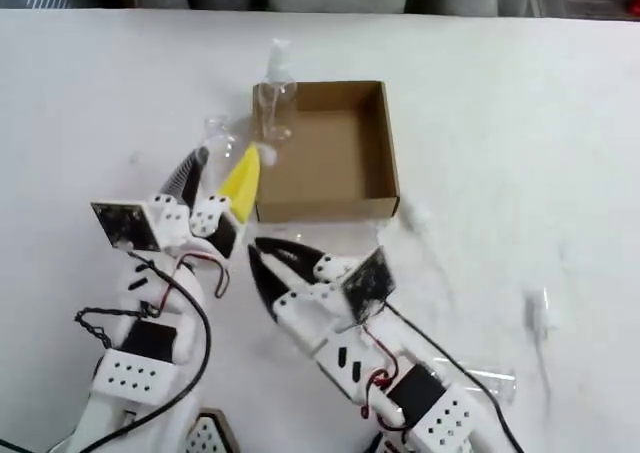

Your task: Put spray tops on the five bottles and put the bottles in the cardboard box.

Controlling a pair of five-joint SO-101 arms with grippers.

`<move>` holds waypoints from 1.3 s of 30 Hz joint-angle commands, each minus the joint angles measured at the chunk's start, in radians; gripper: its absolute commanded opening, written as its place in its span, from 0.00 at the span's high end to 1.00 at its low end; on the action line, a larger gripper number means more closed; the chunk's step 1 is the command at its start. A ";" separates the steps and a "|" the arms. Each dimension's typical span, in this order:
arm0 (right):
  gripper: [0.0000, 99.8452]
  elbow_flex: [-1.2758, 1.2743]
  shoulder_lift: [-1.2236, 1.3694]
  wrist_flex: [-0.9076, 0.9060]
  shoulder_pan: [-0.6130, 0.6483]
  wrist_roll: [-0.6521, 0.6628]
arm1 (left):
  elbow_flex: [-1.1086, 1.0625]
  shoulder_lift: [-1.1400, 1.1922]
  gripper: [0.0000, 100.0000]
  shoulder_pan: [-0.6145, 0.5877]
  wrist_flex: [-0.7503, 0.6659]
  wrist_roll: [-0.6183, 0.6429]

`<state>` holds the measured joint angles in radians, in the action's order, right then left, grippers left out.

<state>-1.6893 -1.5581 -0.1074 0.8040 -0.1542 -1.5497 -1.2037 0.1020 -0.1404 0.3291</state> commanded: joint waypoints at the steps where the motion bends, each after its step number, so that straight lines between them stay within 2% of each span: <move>1: 0.98 -0.005 -0.001 0.028 -0.021 -0.031 | 0.018 -0.021 0.98 -0.004 -0.006 0.003; 7: 0.98 0.012 0.068 0.087 -0.021 -0.031 | 0.021 -0.021 0.98 -0.004 -0.006 0.003; 12: 0.98 0.118 0.328 0.156 -0.025 -0.051 | 0.021 -0.021 0.98 -0.005 -0.006 0.003; 17: 0.98 0.146 0.542 0.308 -0.007 -0.080 | 0.018 -0.021 0.98 -0.007 -0.006 0.003; 22: 0.98 0.141 0.544 0.320 0.045 -0.081 | 0.015 -0.021 0.98 -0.007 -0.006 0.000; 39: 0.98 0.158 0.533 0.328 0.077 -0.083 | -0.009 -0.021 0.98 0.018 -0.011 -0.003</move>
<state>-1.5927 -1.0134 0.1918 0.8669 -0.2294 -1.5604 -1.2037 0.1051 -0.1404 0.3261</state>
